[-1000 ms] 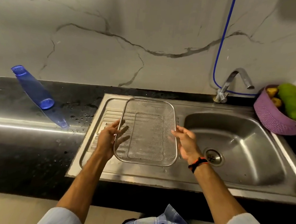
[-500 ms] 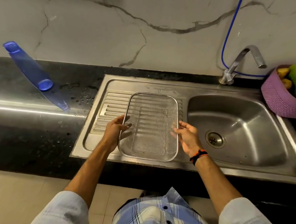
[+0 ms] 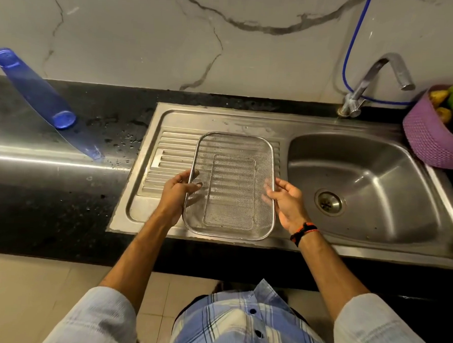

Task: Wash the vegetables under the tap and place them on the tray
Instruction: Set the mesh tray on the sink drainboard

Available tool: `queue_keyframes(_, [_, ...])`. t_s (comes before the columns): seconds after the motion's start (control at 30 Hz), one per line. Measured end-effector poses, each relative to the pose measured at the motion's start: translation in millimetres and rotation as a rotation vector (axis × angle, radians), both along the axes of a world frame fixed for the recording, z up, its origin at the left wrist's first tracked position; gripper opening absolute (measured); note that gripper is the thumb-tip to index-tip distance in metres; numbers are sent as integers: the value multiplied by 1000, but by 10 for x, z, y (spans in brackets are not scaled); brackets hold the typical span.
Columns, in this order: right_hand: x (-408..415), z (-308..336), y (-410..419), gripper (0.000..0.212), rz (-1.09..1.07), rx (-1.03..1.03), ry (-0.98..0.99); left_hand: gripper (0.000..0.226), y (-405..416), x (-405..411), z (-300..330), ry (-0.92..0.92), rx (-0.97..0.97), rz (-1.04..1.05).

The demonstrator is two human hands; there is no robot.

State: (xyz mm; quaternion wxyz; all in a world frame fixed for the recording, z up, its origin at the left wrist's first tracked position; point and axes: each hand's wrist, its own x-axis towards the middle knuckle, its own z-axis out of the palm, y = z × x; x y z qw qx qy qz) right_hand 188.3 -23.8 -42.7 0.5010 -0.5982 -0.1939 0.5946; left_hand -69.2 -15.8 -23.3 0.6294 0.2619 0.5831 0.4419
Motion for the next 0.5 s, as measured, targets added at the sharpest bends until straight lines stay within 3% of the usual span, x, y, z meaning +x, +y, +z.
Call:
queue_keyframes(0.3, [69, 16, 65, 43, 37, 29, -114, 44, 51, -26, 39, 86, -5, 9])
queue_keyframes(0.5, [164, 101, 138, 38, 56, 67, -212, 63, 184, 21, 232, 388, 108, -11])
